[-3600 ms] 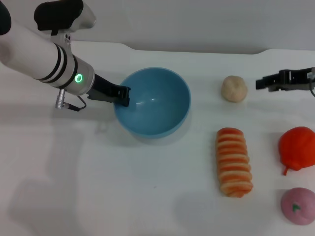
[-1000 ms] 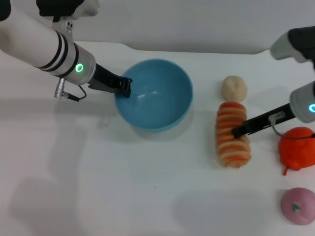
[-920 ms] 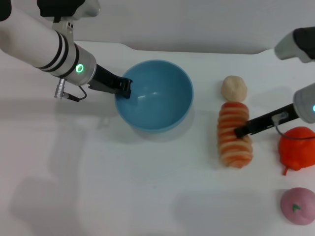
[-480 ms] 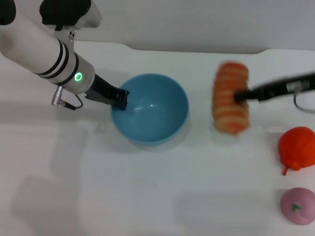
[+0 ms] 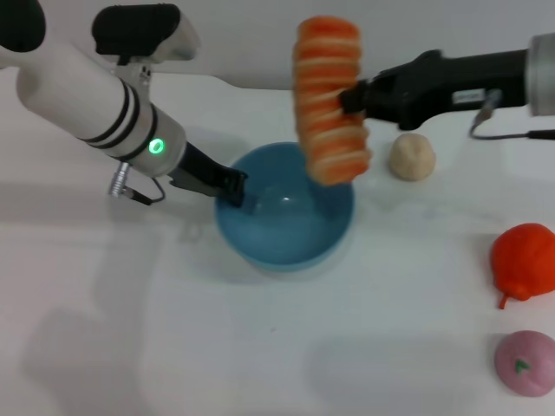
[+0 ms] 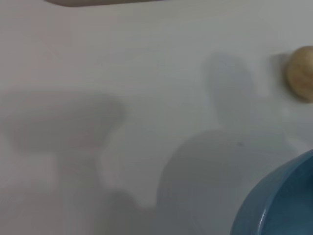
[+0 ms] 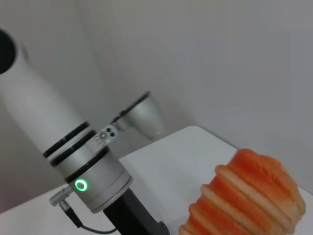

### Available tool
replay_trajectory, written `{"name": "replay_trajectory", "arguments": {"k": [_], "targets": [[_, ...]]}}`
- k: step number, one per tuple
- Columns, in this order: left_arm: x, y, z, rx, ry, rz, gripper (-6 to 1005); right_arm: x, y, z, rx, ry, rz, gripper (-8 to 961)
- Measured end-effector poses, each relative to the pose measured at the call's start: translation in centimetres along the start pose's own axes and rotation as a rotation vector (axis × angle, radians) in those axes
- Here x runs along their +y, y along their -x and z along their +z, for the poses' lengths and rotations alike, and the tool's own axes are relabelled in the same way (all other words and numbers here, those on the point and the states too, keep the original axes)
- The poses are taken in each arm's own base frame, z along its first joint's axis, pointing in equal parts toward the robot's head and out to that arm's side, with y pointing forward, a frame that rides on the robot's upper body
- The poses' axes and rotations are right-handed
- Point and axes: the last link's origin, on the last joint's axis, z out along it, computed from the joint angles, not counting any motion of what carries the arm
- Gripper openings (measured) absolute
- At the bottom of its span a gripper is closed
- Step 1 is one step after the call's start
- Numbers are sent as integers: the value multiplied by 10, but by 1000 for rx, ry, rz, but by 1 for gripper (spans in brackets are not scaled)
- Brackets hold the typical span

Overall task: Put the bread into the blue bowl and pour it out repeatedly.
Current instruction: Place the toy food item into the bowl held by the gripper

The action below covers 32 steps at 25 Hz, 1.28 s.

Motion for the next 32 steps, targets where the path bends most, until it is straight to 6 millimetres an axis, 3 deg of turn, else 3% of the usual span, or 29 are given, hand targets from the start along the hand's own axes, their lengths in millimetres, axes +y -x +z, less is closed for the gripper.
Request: {"name": "replay_trajectory", "arguments": {"k": [6,14,19,27,30,32], "targets": [[8,-1,3,11,32,-2,0,7,-14,25,110,25,-26,111],[8,-3,0,7,38,-6,-1,6,-28,34,175,-8,-53,107],[9,-4,0,7,38,-1,-1,6,-27,36,175,-15,-79,177],[8,-4,0,5,35,-2,-1,3,-18,31,133,-45,-101,445],[7,-6,0,17,28,1,-1,-9,-11,16,25,-130,-59,533],[7,-8,0,30,23,2,-1,-21,-10,0,-90,-198,12,531]]}}
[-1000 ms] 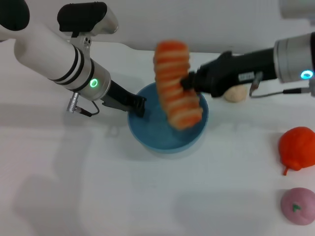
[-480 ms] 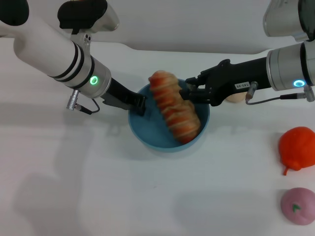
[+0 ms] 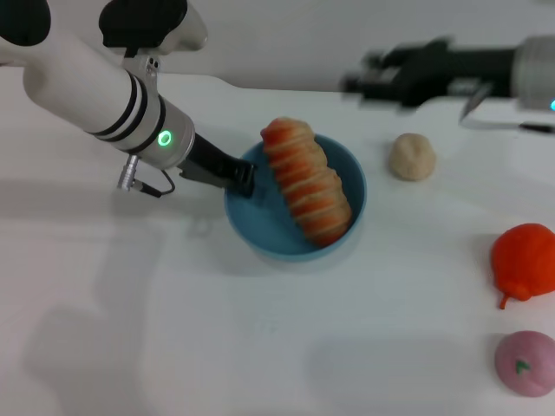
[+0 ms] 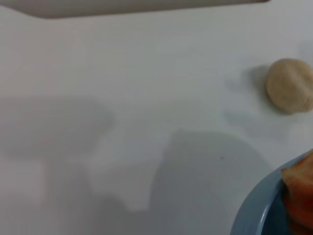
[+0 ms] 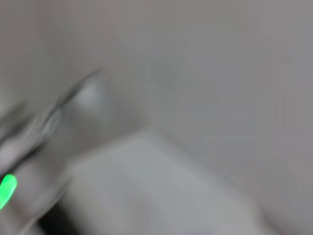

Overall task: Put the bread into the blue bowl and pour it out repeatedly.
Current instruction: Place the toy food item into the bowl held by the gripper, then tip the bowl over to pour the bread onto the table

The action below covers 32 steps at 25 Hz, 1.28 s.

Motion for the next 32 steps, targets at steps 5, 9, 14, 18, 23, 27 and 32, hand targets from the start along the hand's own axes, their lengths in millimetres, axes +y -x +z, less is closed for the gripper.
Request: {"name": "replay_trajectory", "arguments": {"k": [5,9,14,18,23,27,32], "targets": [[-4,-12,3,99,-48,23,-1,-27,-19,-49,-288,-104,144,527],[0,-23,13,177,-97,78,0,-33,-54,-90,-448,-170,220,524],[10,-39,20,269,-150,161,0,-36,-101,-123,-499,-258,352,520],[22,-44,29,343,-179,229,-1,-31,-124,-137,-519,-279,423,517],[31,-47,43,449,-215,307,0,-22,-137,-136,-515,-245,461,513],[37,-47,49,562,-229,381,0,-19,-141,-133,-508,-238,471,510],[32,-47,41,804,-253,471,0,-16,-146,-132,-506,-236,489,506]]}}
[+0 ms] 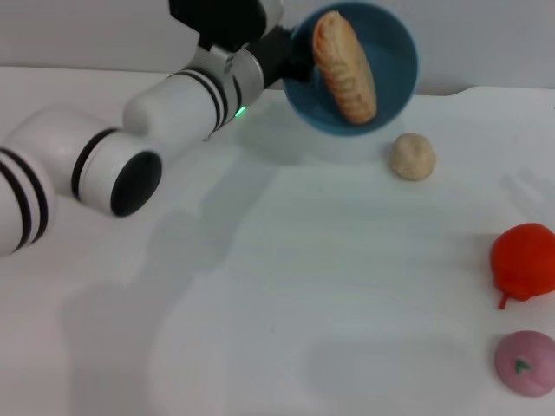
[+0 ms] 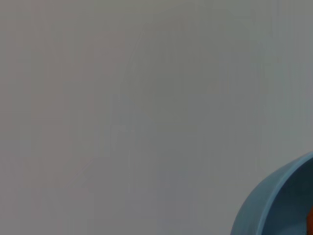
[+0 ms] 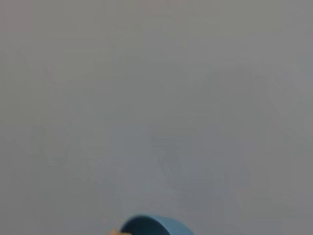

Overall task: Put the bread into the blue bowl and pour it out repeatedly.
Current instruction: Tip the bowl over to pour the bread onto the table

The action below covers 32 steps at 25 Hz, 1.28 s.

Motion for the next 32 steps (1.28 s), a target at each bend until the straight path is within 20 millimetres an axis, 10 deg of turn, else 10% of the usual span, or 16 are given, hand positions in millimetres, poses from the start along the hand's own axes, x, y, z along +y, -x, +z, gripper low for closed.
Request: {"name": "replay_trajectory", "arguments": {"k": [19,32], "targets": [[21,-10,-14,245,38,417,-1,-1,-10,-4,7,-14,0,491],[0,-4,-4,114,-38,185,-1,0,-11,2,12,-3,-7,480]]}}
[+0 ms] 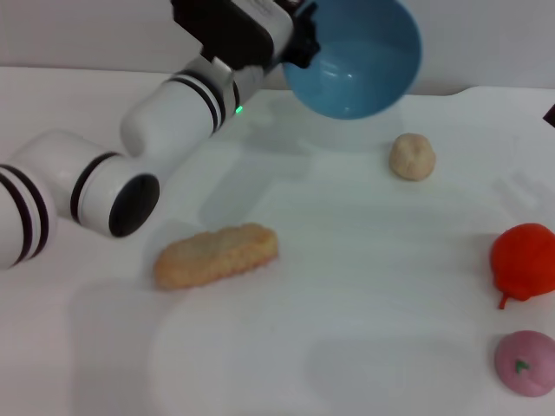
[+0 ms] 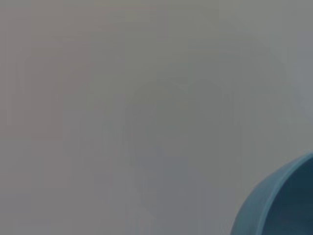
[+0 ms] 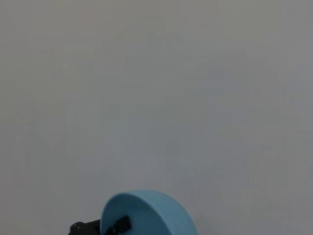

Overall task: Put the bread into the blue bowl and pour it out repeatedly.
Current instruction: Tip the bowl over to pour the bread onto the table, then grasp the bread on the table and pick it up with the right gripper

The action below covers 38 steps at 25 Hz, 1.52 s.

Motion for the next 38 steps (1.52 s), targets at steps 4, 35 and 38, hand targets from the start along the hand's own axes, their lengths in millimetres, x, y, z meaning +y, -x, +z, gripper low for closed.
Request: {"name": "replay_trajectory", "arguments": {"k": [4,35,38], "targets": [[-11,7,5,-103,-25,-90,-1,4,-3,8,43,28,-18,477],[-114,57,-61,-565,-50,-899,0,135,-65,203,974,413,-702,452],[-113,60,-62,-563,-59,-906,0,137,-77,203,997,389,-727,450]]}}
